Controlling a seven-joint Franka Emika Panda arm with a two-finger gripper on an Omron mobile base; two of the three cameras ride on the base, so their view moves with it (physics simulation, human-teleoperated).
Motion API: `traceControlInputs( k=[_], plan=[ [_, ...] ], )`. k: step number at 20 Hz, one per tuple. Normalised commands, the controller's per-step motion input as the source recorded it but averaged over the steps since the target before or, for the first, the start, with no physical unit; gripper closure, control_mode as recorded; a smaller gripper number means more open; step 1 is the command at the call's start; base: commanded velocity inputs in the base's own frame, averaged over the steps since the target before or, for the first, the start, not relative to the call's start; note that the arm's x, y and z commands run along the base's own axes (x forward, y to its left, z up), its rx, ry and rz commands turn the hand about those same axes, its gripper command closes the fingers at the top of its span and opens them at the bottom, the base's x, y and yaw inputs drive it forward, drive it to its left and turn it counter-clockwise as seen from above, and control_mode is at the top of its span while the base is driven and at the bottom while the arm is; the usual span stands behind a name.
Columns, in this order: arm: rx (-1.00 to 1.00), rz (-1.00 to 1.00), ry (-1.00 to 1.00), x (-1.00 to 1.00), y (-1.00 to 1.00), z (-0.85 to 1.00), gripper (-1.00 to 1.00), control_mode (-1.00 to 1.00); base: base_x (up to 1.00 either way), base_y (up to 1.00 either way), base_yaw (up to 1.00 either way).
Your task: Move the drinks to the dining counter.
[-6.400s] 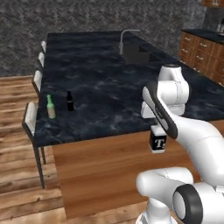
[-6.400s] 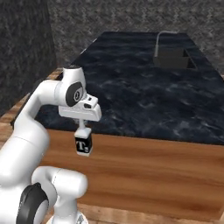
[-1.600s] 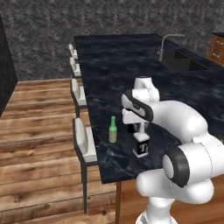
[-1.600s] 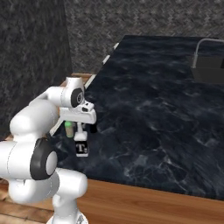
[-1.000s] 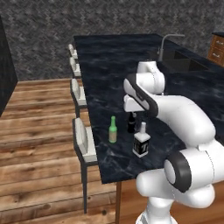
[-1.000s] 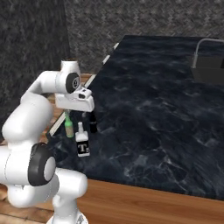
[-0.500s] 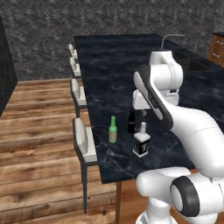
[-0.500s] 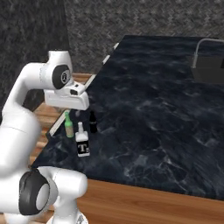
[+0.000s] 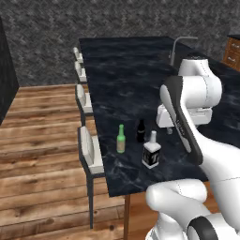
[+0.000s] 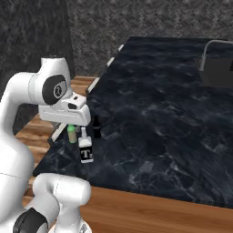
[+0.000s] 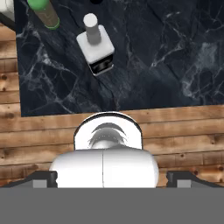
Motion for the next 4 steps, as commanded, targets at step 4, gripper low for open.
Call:
traceControlInputs(
  k=[4],
  plan=[
    [0.0, 0.0, 0.0, -0.59, 0.0, 0.1, -1.0, -1.0, 0.0, 0.0, 0.0]
  ],
)
